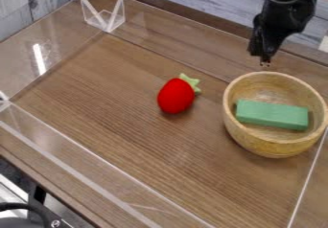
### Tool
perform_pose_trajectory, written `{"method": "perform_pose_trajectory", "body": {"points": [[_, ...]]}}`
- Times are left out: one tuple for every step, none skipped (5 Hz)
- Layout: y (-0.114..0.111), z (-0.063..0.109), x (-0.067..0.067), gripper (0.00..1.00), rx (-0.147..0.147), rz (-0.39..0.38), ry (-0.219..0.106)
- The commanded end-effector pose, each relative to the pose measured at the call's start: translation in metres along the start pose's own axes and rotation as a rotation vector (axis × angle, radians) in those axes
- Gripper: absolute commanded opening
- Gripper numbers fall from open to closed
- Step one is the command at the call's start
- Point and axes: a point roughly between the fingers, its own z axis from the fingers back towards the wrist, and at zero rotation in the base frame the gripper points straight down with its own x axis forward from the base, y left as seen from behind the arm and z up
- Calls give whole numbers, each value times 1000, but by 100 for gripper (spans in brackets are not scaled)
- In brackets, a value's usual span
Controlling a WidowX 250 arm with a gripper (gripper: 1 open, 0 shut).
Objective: Put the green block in the brown bowl
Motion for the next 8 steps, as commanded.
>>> {"method": "perform_pose_trajectory", "body": {"points": [[4,8,8,0,32,46,-21],[-8,-11,13,0,21,56,-23],[-24,-38,19,0,5,63,-22],[-10,-33,1,100,31,46,-38],[-1,-26,1,100,61,23,-53],[4,-29,3,100,64,4,-73],[-2,-21,3,100,59,65,-63],[-9,-12,4,100,58,129,-55]]}}
